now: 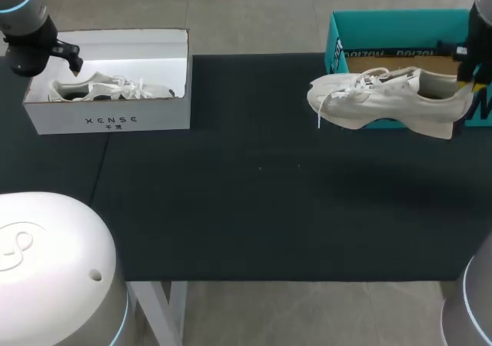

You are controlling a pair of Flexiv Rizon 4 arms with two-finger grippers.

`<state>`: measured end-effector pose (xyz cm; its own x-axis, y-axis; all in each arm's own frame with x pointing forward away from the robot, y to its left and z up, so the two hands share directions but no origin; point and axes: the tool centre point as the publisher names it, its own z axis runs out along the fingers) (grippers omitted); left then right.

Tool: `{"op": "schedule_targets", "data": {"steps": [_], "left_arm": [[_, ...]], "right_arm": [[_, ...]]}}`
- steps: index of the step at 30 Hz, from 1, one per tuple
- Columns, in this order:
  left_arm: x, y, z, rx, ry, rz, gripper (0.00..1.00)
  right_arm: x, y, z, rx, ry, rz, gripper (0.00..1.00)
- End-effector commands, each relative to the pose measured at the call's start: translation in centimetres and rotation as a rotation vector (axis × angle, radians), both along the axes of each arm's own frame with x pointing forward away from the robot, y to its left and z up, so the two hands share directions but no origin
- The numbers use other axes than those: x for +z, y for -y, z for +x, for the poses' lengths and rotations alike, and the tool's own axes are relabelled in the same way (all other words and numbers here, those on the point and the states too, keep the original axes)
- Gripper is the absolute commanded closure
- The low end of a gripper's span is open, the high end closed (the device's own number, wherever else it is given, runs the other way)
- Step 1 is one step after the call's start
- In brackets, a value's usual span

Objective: Take the shoe out of the shoebox, open the shoe tongue, remove and reinsert the insole, then place the shoe into the shoebox

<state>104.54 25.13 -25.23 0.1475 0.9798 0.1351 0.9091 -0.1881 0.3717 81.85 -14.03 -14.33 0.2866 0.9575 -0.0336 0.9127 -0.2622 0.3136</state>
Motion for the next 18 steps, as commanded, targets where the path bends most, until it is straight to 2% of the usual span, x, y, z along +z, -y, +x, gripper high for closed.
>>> {"op": "schedule_targets", "data": {"steps": [1,4,8,18], "left_arm": [[0.0,0.0,0.0,0.0,0.0,0.001,0.0],[0.0,0.0,0.0,0.0,0.0,0.001,0.0],[0.0,0.0,0.0,0.0,0.0,0.001,0.0],[0.0,0.0,0.0,0.0,0.0,0.001,0.0]], "right_arm": [[-0.1,0.1,-0.6,0.01,0.255,-0.067,1.0],[-0.1,0.1,-0.6,0.01,0.255,-0.067,1.0],[-0.7,-1.7,-2.0,0.023,0.253,-0.076,1.0],[-5.8,-4.7,-5.3,0.046,0.185,-0.064,1.0]]}}
